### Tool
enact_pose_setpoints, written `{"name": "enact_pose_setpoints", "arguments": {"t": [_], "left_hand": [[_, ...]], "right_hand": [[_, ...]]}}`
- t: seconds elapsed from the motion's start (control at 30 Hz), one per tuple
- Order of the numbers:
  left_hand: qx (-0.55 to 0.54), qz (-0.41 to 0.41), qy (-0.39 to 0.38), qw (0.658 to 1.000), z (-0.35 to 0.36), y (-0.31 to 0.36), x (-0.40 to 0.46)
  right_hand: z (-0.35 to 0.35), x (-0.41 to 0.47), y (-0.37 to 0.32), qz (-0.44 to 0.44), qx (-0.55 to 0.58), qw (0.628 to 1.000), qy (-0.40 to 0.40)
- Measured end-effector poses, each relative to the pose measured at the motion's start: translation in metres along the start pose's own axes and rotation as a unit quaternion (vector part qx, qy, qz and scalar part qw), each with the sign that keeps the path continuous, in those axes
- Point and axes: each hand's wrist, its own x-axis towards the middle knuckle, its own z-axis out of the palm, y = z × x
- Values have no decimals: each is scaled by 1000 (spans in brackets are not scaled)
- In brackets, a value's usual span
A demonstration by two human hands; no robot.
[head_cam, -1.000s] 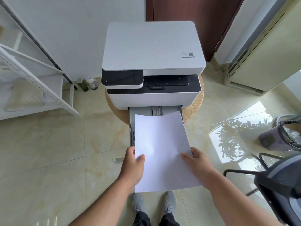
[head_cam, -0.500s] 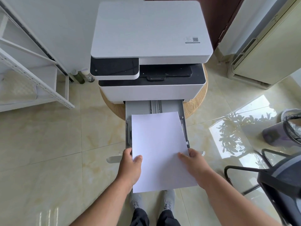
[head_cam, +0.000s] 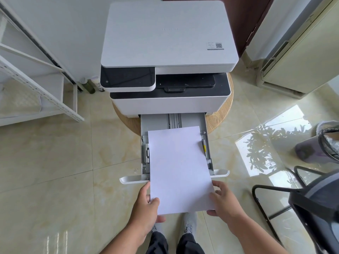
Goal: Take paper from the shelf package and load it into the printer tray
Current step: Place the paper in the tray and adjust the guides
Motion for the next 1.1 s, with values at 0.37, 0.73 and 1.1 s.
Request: {"name": "enact_pose_setpoints", "arguments": {"t": [0.37, 0.73, 1.1], "left_hand": [[-5, 17, -12, 1000, -2, 23, 11], [-64, 21, 5, 998, -7, 33, 32], [5, 52, 3, 999, -14, 22, 26]], "right_hand": [[4, 14, -18, -22, -6, 999, 31], [15, 26, -26, 19, 42, 998, 49], [11, 19, -24, -1, -11, 993, 118]]}}
